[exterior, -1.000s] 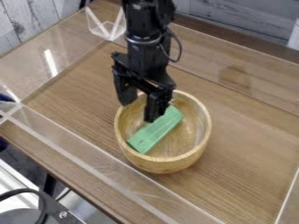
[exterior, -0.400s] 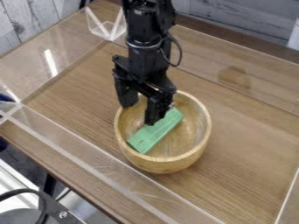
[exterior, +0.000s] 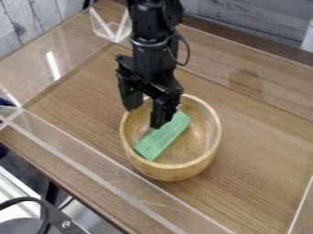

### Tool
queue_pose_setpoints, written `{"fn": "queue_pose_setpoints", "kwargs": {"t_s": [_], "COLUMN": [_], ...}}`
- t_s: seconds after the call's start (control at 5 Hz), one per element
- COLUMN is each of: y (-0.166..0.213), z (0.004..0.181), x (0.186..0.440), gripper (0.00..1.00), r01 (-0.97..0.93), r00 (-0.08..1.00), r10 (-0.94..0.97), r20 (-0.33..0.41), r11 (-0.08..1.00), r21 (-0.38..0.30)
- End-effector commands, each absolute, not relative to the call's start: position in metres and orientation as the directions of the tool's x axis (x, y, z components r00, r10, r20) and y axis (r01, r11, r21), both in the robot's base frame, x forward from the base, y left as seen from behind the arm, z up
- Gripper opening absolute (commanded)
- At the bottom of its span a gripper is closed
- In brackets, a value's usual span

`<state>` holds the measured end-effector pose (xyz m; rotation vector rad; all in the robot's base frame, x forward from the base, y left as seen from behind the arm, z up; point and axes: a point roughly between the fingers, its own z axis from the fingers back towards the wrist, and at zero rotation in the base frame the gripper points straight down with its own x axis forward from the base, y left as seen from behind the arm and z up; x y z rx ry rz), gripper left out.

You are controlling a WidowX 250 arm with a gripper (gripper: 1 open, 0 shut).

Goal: Remove the green block from inside the brown bowl and put it on the table

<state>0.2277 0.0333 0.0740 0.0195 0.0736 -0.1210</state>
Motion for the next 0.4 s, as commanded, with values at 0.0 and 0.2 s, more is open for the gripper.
{"fn": "queue_pose_setpoints", "kwargs": {"t_s": [0.0,0.2], "y": [0.0340,0.0337], "z": [0.0856,0.0820], "x": [0.2382,0.2380], "gripper": [1.00,1.00], "r01": [0.120,0.120], "r00": [0.993,0.993], "r10": [-0.120,-0.120], "r20": [-0.012,-0.017], "r11": [0.992,0.992], "r21": [0.031,0.032]}}
